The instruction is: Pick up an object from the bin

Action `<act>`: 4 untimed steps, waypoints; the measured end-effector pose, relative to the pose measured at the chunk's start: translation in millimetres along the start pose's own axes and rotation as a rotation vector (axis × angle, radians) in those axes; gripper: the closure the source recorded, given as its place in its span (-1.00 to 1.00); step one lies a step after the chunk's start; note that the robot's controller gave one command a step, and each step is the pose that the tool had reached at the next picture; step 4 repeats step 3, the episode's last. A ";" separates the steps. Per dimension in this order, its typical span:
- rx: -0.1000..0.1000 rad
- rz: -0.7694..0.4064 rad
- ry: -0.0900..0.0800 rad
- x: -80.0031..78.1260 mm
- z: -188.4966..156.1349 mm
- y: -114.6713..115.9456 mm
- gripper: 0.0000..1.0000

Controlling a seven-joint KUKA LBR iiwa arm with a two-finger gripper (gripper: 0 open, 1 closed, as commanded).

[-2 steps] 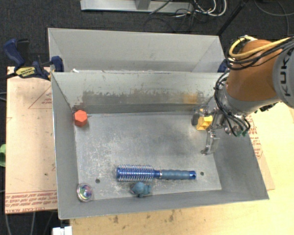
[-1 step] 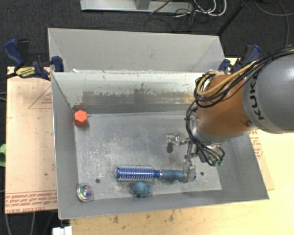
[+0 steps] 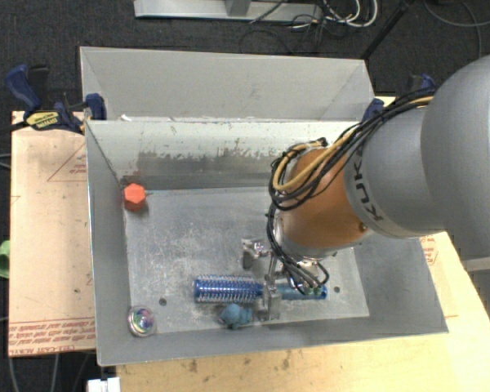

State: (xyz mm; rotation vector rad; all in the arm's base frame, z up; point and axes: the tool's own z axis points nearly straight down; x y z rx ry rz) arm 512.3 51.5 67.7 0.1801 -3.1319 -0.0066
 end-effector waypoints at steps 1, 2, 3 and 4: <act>0.004 0.004 -0.005 -1.2 -2.8 -4.7 1.00; 0.006 -0.198 -0.010 -25.2 -58.4 -41.3 1.00; 0.007 -0.201 -0.015 -37.1 -185.9 -48.7 1.00; 0.007 -0.201 -0.015 -37.1 -185.9 -48.7 1.00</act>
Offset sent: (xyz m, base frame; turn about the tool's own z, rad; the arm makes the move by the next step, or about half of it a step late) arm 0.0000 0.0000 0.0000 0.0000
